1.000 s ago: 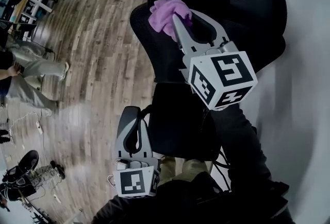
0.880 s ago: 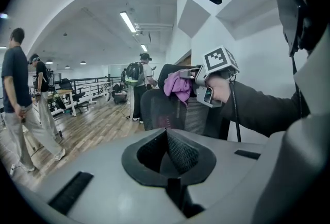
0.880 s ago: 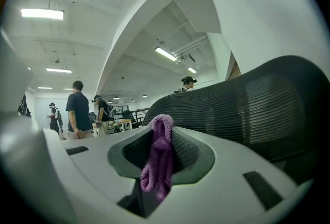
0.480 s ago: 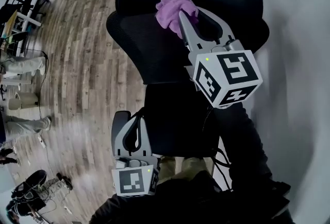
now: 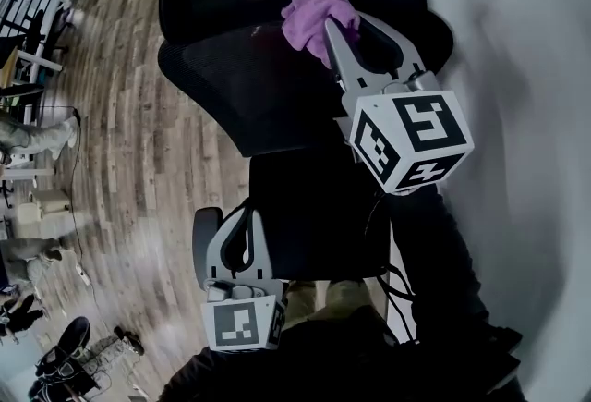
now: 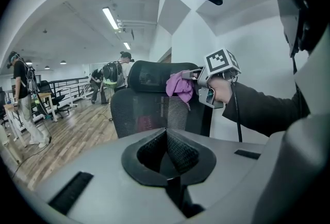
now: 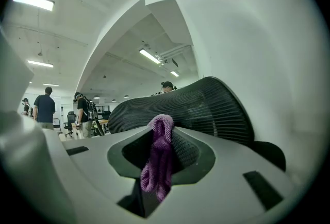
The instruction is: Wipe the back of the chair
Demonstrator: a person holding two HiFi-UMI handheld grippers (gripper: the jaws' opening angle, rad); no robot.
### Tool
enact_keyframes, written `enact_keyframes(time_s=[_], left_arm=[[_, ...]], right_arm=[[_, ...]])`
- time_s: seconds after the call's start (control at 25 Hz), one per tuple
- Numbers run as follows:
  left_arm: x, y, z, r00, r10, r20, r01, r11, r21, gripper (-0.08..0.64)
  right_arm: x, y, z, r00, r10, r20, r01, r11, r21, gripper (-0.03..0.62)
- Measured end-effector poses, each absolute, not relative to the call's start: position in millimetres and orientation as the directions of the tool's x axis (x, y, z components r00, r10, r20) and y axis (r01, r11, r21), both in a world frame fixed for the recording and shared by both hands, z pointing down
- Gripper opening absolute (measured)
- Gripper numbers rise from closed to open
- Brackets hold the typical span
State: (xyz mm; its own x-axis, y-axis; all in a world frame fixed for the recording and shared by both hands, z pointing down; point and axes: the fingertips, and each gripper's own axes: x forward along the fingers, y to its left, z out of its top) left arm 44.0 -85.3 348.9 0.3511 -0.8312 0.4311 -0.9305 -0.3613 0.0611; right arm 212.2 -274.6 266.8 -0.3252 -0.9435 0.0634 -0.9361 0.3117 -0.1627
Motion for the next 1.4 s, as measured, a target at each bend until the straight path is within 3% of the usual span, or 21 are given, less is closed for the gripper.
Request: enact_keyframes(time_s=[1.0, 1.4], left_arm=[[159, -75, 337, 0.531, -0.745, 0.402, -0.835, -0.542, 0.098, 0.006], [179, -85, 351, 0.629, -0.684, 0.370, -0.769, -0.617, 0.166, 0.006]], right_arm=[[384, -208, 267, -0.037, -0.995, 0.089, -0.975, 0.017, -0.220, 0.089], [410, -197, 269, 0.083, -0.992, 0.092, -0.988, -0.093, -0.120, 0.089]])
